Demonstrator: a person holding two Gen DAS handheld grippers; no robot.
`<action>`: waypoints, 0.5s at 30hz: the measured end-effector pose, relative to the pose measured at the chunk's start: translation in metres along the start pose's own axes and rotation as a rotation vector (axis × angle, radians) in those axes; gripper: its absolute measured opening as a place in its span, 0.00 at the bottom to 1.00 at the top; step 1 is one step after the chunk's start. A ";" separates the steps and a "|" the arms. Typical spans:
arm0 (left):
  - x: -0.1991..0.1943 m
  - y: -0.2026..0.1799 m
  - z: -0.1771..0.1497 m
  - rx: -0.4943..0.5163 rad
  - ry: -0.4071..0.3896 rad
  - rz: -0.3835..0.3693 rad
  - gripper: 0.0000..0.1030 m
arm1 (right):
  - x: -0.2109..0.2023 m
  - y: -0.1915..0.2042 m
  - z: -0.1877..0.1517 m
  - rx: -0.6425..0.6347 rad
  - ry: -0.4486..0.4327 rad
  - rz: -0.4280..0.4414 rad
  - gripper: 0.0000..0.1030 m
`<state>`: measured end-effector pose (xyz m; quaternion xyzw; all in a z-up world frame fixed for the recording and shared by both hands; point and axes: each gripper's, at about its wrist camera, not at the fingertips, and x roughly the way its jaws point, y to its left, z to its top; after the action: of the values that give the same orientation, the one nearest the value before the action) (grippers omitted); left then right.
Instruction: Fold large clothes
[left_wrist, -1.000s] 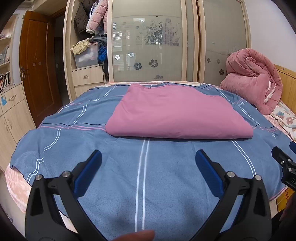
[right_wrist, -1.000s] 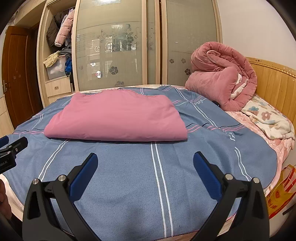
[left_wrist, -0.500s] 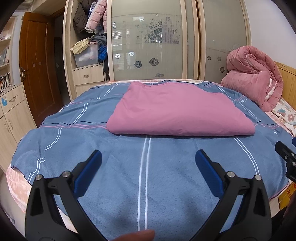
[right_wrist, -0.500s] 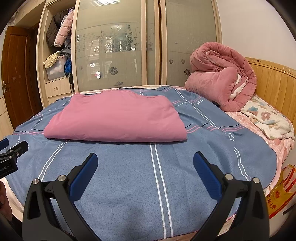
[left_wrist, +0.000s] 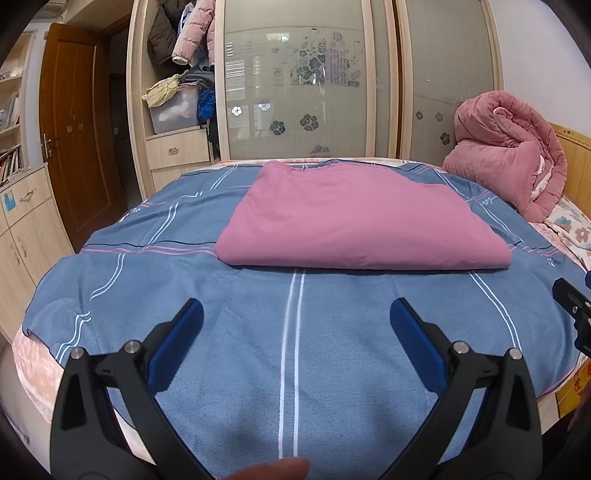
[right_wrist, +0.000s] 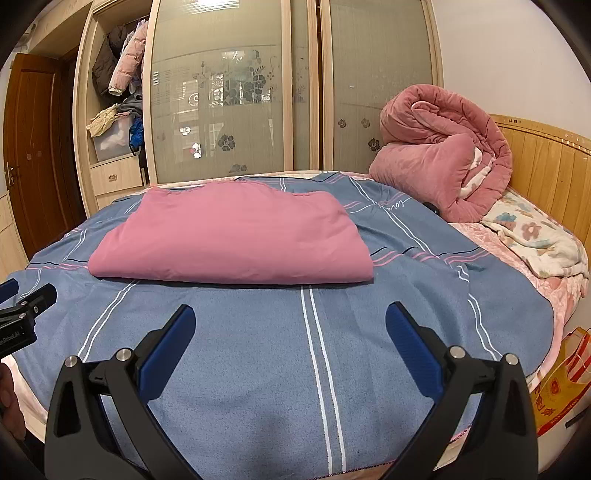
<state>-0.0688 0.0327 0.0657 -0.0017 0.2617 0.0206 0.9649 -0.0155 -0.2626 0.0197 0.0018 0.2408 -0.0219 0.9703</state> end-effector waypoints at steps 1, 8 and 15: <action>0.000 0.001 -0.001 0.000 0.001 -0.001 0.98 | 0.000 0.000 0.000 0.000 0.001 0.001 0.99; 0.001 0.000 -0.001 0.004 0.002 -0.006 0.98 | 0.000 0.000 0.000 0.001 0.001 0.001 0.99; 0.001 -0.001 -0.003 0.007 0.005 -0.006 0.98 | 0.000 0.001 -0.002 0.000 0.002 0.001 0.99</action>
<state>-0.0691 0.0313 0.0629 0.0008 0.2640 0.0171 0.9644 -0.0162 -0.2616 0.0180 0.0019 0.2415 -0.0212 0.9702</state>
